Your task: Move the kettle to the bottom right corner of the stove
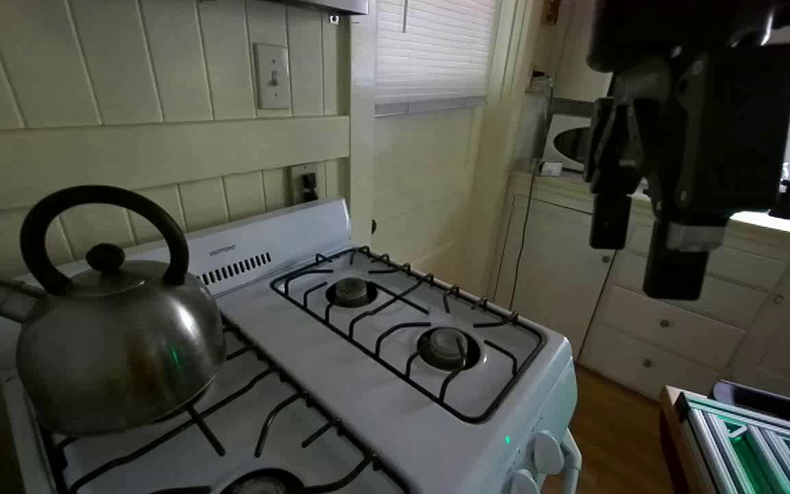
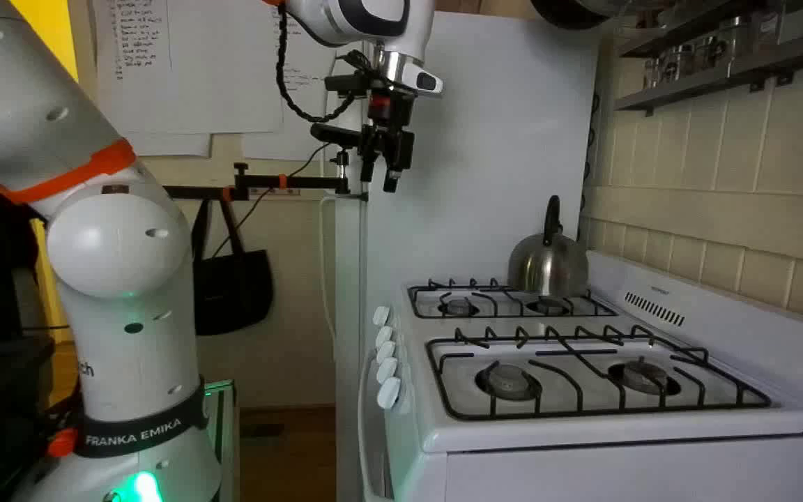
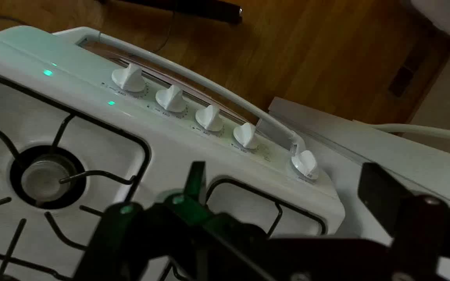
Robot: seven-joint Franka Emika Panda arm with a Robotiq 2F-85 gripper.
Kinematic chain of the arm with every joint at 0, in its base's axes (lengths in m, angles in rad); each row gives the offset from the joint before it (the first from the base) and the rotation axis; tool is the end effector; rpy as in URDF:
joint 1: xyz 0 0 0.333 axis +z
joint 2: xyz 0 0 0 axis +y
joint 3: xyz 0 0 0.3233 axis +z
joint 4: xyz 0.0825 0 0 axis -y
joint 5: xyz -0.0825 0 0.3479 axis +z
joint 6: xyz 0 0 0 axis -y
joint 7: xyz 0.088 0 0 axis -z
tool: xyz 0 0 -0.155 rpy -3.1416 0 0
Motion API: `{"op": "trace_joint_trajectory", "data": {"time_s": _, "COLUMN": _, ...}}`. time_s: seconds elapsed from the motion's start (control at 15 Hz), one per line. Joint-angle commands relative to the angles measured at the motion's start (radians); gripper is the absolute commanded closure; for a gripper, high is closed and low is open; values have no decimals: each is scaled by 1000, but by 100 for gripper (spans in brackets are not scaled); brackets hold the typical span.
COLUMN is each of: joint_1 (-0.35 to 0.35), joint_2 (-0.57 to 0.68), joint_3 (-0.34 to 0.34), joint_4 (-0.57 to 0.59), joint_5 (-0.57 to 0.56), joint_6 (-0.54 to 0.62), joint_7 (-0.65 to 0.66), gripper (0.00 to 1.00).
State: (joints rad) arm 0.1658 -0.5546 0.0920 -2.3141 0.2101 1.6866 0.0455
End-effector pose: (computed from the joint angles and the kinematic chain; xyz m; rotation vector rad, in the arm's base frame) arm 0.3153 0.1181 0.5069 -2.9811 -0.2460 0.1438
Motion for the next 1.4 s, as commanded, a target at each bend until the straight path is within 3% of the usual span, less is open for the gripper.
{"op": "trace_joint_trajectory", "data": {"time_s": 0.0, "joint_1": -14, "joint_2": 0, "joint_3": 11, "joint_4": 3, "joint_5": 5, "joint_6": -4, "joint_7": -5, "gripper": 0}}
{"op": "trace_joint_trajectory", "data": {"time_s": 0.47, "joint_1": -14, "joint_2": 0, "joint_3": 11, "joint_4": 3, "joint_5": 5, "joint_6": -4, "joint_7": -5, "gripper": 0}}
{"op": "trace_joint_trajectory", "data": {"time_s": 0.8, "joint_1": -11, "joint_2": 85, "joint_3": 56, "joint_4": 114, "joint_5": -41, "joint_6": 58, "joint_7": -2, "gripper": 0}}
{"op": "trace_joint_trajectory", "data": {"time_s": 1.07, "joint_1": -11, "joint_2": 163, "joint_3": 93, "joint_4": 188, "joint_5": -97, "joint_6": 169, "joint_7": 3, "gripper": 0}}
{"op": "trace_joint_trajectory", "data": {"time_s": 1.33, "joint_1": -8, "joint_2": 234, "joint_3": 87, "joint_4": 224, "joint_5": -110, "joint_6": 287, "joint_7": -6, "gripper": 0}}
